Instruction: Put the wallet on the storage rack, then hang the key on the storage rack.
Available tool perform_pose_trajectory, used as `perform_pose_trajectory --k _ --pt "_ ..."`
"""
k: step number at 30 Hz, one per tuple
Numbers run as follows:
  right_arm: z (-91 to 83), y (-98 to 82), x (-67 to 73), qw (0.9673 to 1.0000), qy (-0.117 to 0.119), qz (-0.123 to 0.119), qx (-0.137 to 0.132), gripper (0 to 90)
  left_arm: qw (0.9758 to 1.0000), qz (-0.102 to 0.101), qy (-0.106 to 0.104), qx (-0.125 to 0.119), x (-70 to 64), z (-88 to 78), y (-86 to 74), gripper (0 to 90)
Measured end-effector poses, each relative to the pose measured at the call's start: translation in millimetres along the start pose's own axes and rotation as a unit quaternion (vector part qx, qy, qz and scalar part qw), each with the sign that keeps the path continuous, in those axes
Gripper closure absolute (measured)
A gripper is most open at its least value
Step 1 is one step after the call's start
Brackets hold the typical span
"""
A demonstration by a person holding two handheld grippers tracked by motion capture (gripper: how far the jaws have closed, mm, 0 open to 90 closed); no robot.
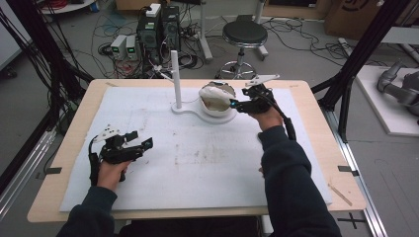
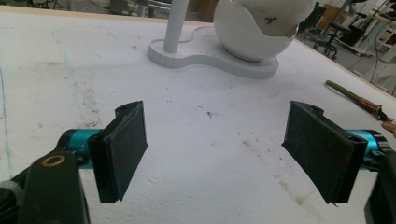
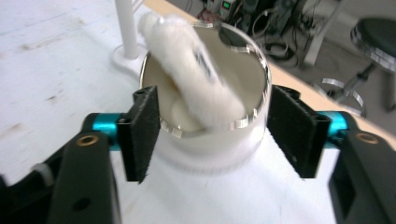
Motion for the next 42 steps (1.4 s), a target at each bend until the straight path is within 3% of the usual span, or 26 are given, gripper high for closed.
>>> perform_pose_trajectory --k 2,3,5,6,10,15,22,26,38,42 --pt "-14.1 -4.1 1.5 0.9999 0.005 0.011 -0.002 30.5 1.0 0.0 0.003 0.0 0.6 -0.2 -0.1 20.5" --pt "-22.7 -8.6 3.5 0.9997 0.009 0.007 -0.021 30.0 1.0 -0.001 0.003 -0.001 0.8 -0.1 -0.2 20.5" --pt "-40.6 -23.9 8.6 0.9999 0.004 0.008 -0.01 26.1 1.0 0.0 0.001 0.001 1.3 0.0 -0.4 20.5" --pt "-40.6 -23.9 8.6 0.9999 0.004 0.008 -0.01 26.1 1.0 0.0 0.0 0.001 1.5 0.3 -0.4 20.5" --pt "-53.2 -51.1 13.0 0.9999 -0.015 -0.002 0.002 22.2 1.0 0.0 -0.002 0.0 0.8 -0.1 0.5 20.5" --pt "-56.1 -85.6 12.9 0.9993 -0.02 0.031 0.004 21.7 1.0 0.001 0.001 0.0 -0.1 -0.4 0.9 20.5" --pt "-62.1 -109.8 18.0 0.9987 -0.031 0.041 0.001 21.6 1.0 0.004 -0.003 0.001 -1.8 0.5 0.9 20.5" --pt "-66.2 -125.8 16.2 0.997 -0.044 0.064 -0.002 21.6 1.0 0.003 -0.005 0.001 -1.0 1.0 0.8 20.5" --pt "-72.1 -152.7 10.2 0.9934 -0.072 0.089 -0.01 29.4 1.0 0.006 0.002 -0.002 -1.1 -0.6 0.5 20.5" --pt "-76.9 -161.7 1.5 0.99 -0.093 0.106 0.009 34.6 0.9999 0.01 0.004 -0.003 -2.3 -1.3 1.1 20.5"
Point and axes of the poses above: each handheld gripper's, and its own axes: z roughly forward along the jaws, y roughly out of its top, x roughly to its left, the point moved 4 cm from there along z, roughly forward along the jaws, and after that the axes turned 2 degrees about -x, right-handed, at the moved point
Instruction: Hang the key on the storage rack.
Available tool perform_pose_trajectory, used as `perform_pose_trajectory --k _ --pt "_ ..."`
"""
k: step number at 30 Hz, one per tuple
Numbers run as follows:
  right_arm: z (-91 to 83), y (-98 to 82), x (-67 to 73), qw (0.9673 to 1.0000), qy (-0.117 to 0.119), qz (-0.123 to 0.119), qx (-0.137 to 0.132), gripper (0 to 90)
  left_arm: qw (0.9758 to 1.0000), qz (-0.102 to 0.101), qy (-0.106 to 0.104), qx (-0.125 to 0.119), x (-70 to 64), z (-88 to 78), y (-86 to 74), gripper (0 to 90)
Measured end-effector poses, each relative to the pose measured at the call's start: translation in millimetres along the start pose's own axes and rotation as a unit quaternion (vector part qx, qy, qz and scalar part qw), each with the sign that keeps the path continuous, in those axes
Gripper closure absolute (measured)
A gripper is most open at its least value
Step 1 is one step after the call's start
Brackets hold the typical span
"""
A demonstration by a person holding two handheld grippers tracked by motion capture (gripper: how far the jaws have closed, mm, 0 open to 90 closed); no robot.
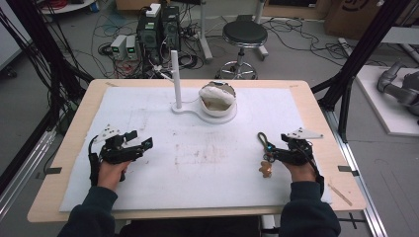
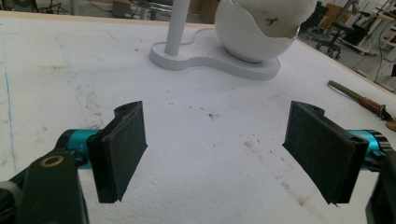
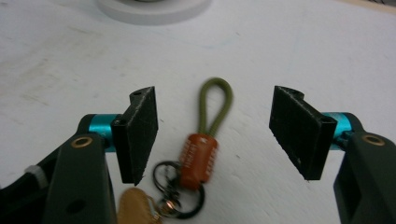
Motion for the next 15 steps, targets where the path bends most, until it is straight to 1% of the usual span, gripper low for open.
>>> perform_pose_trajectory --k 2,4,7,9,11,12,13,15 --pt "0.3 -4.6 -4.6 0.9998 -0.001 0.014 0.014 38.3 1.0 0.0 0.001 0.001 -0.5 0.0 -0.7 20.5" --pt "2.0 -9.5 -8.6 0.9993 -0.009 0.022 0.029 38.3 1.0 0.0 0.001 0.001 -1.0 0.4 -0.9 20.5" --pt "5.3 -13.5 -9.6 0.9983 -0.004 0.038 0.043 38.3 1.0 0.002 -0.001 0.003 -1.7 1.6 -1.1 20.5" --pt "10.2 -13.9 -5.6 0.9975 0.007 0.048 0.052 38.2 1.0 0.0 -0.001 0.003 -1.9 2.6 -1.5 20.5" --pt "14.6 -13.4 -0.7 0.9968 0.006 0.042 0.067 38.2 1.0 0.001 -0.002 0.006 -1.5 3.0 -1.7 20.5" --pt "18.0 -13.1 1.4 0.9968 0.002 0.03 0.073 37.3 1.0 0.001 -0.002 0.006 -1.5 3.2 -1.7 20.5" --pt "22.2 -12.8 4.2 0.9965 -0.007 0.024 0.079 36.6 1.0 0.001 -0.003 0.006 -1.5 3.2 -1.7 20.5" --pt "27.5 -12.2 6.4 0.996 -0.012 0.023 0.086 36.6 1.0 -0.001 -0.002 0.005 -1.4 3.2 -1.6 20.6"
Point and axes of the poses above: each handheld gripper's, and its own axes: z roughly forward along the jaws, y roughly out of its top, x roughly to its left, the point moved 4 cm from there along z, roughly forward along the jaws, and after that the axes turned 2 degrees about -x, right-handed, at the moved point
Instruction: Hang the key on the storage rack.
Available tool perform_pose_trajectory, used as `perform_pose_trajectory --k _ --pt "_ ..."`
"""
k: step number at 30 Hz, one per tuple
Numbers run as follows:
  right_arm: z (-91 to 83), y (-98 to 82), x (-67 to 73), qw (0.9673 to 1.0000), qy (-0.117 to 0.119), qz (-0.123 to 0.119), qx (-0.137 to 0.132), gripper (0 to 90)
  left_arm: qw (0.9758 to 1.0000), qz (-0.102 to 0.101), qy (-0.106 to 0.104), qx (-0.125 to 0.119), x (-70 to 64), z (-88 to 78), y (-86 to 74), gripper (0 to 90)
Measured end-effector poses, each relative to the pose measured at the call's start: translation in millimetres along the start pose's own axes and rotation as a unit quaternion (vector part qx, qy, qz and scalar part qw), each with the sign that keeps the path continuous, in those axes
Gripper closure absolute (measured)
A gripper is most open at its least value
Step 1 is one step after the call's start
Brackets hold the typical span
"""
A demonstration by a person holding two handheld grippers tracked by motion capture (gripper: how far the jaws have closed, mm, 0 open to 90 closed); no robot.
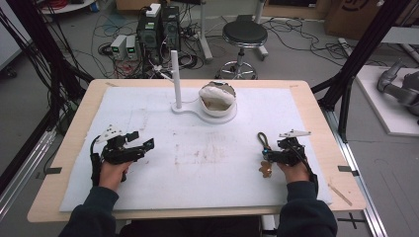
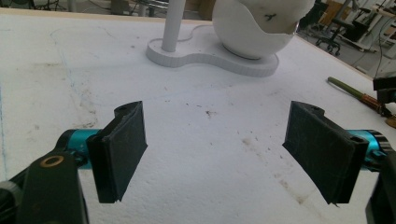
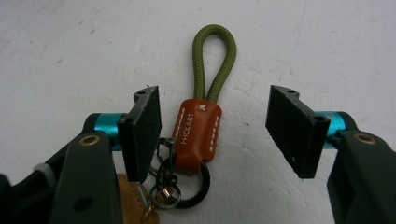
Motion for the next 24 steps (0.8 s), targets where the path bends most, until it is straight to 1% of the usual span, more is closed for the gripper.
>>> perform_pose_trajectory --k 2,3,4,5,6,9,10,12,14,17,18,20,22,24 --pt "3.5 -0.6 1.2 0.9999 0.001 -0.001 0.011 36.9 1.0 -0.001 0.0 0.0 0.4 0.0 -0.1 20.6" --pt "5.3 -1.4 1.5 0.9999 0.001 0.001 0.017 39.1 1.0 0.0 0.001 0.0 0.6 -0.2 -0.2 20.6" --pt "6.0 -2.5 1.7 0.9997 0.004 0.003 0.026 43.2 1.0 0.0 0.001 0.001 0.7 -0.5 -0.3 20.6" --pt "8.0 -4.0 2.5 0.9993 0.013 0.006 0.034 43.1 1.0 0.0 0.002 0.001 0.8 -0.9 -0.4 20.6" --pt "8.4 -3.9 2.9 0.9994 0.01 0.001 0.032 43.0 1.0 0.0 0.002 0.001 0.9 -1.0 -0.4 20.6" --pt "8.0 -3.5 5.0 0.9993 0.002 0.007 0.037 46.2 1.0 -0.001 0.003 0.001 1.0 -1.3 -0.7 20.6" --pt "7.5 -2.7 6.1 0.999 -0.002 0.007 0.045 50.5 1.0 -0.001 0.003 0.001 1.1 -1.5 -0.8 20.6" --pt "5.6 -0.8 9.6 0.9983 0.002 0.002 0.058 63.6 1.0 -0.003 0.003 0.001 1.1 -1.5 -1.0 20.7" --pt "5.2 0.7 13.5 0.9979 -0.001 -0.011 0.063 69.0 1.0 -0.002 0.003 0.003 1.3 -1.6 -1.0 20.8" --pt "4.8 1.9 16.0 0.9973 -0.006 -0.027 0.068 71.3 1.0 -0.001 0.003 0.003 1.3 -1.4 -1.1 20.7" --pt "4.6 1.9 16.6 0.9974 -0.004 -0.026 0.067 71.7 1.0 -0.002 0.002 0.003 1.1 -1.2 -1.1 20.8" --pt "4.2 1.8 16.3 0.9975 -0.002 -0.031 0.063 72.4 1.0 -0.001 0.003 0.003 1.5 -1.5 -1.0 20.9" --pt "3.1 1.8 17.3 0.9979 0.003 -0.028 0.058 72.8 1.0 -0.002 0.003 0.001 2.0 -1.5 -0.8 20.9" --pt "1.0 3.3 19.1 0.9985 0.016 -0.026 0.046 73.0 1.0 -0.004 0.004 0.001 2.7 -1.9 -0.6 20.9"
Point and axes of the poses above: each handheld gripper's, and its own axes: z roughly forward along the jaws, y roughly out of its top, x roughly to its left, the point moved 4 cm from there along z, roughly forward along the jaws, and after that the axes turned 2 degrees about -x, right-handed, at the moved point
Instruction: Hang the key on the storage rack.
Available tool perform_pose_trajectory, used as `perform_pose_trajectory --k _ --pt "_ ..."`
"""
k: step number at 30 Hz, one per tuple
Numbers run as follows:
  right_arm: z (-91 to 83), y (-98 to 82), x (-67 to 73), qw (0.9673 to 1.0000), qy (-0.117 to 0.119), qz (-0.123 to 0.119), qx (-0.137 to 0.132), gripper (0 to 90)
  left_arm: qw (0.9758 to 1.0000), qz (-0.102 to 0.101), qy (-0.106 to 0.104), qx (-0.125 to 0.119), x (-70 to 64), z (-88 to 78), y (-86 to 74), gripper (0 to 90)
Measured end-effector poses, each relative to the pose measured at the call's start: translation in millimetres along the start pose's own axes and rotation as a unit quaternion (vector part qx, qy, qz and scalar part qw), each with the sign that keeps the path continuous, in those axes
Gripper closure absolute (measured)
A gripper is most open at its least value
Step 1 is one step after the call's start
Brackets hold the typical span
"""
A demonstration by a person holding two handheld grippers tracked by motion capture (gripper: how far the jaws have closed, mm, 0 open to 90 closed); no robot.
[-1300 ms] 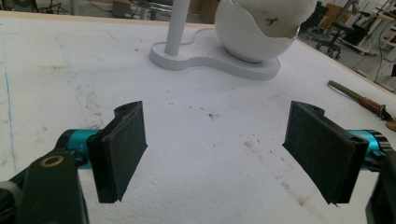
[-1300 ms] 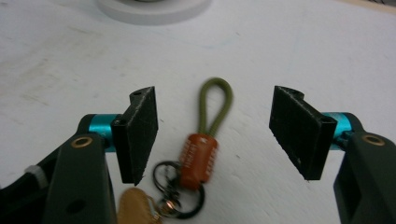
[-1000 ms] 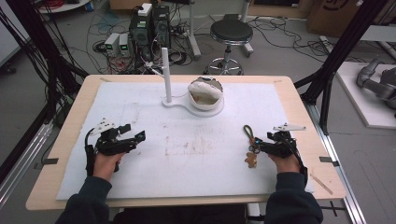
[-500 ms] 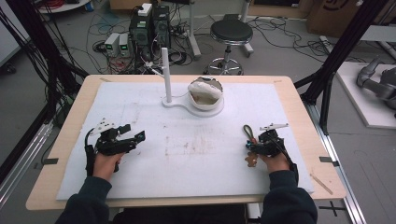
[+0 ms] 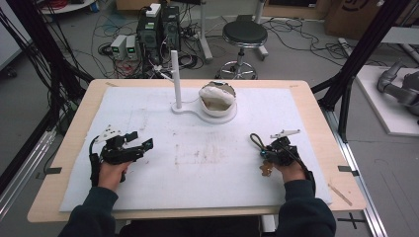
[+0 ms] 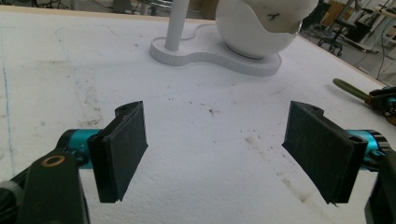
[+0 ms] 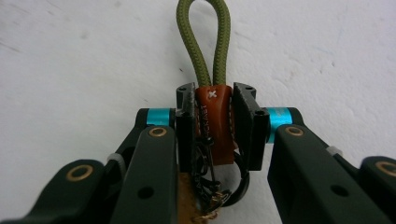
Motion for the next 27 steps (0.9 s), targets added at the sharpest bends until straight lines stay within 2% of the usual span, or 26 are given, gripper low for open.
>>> perform_pose_trajectory --k 3,4,7,11,13,14,15,17,23,27 --pt "-4.7 4.8 4.5 0.9993 0.019 -0.002 -0.033 73.0 1.0 0.0 0.005 -0.001 1.7 -0.9 0.3 21.0" --pt "-7.3 7.5 7.4 0.9982 0.033 -0.001 -0.05 73.0 1.0 0.0 0.005 -0.001 2.2 -1.3 0.3 21.2" --pt "-13.0 15.7 15.6 0.9948 0.054 0.002 -0.086 73.0 1.0 0.002 0.009 -0.001 3.6 -2.0 0.4 21.3" --pt "-20.0 31.7 32.0 0.9875 0.088 -0.003 -0.131 73.0 0.9999 0.001 0.012 -0.002 5.4 -2.8 0.6 21.4" --pt "-21.6 38.2 38.6 0.9851 0.094 -0.01 -0.144 72.9 0.9999 0.0 0.012 -0.002 5.7 -3.0 0.6 21.3" --pt "-23.4 45.6 45.7 0.9822 0.101 -0.017 -0.157 73.0 0.9999 0.0 0.012 -0.002 5.8 -3.0 0.6 21.3" --pt "-24.5 49.5 49.4 0.9811 0.103 -0.018 -0.163 72.9 0.9999 -0.001 0.012 -0.002 5.8 -3.0 0.6 21.3" --pt "-26.4 62.6 59.8 0.9766 0.113 -0.027 -0.181 72.9 0.9999 0.0 0.011 -0.001 5.8 -2.7 0.4 21.3" --pt "-27.7 100.8 85.5 0.966 0.135 -0.052 -0.214 72.9 0.9999 -0.002 0.011 -0.002 6.1 -2.5 0.3 21.4" --pt "-25.4 126.5 102.2 0.9619 0.138 -0.07 -0.225 72.9 0.9999 -0.003 0.01 -0.002 6.3 -2.7 0.4 21.4"
Point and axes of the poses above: each handheld gripper's, and its own axes: z roughly forward along the jaws, y roughly out of its top, x roughly to its left, the point moved 4 cm from there along z, roughly forward along the jaws, and after that the axes turned 2 degrees about -x, right-handed, at the moved point
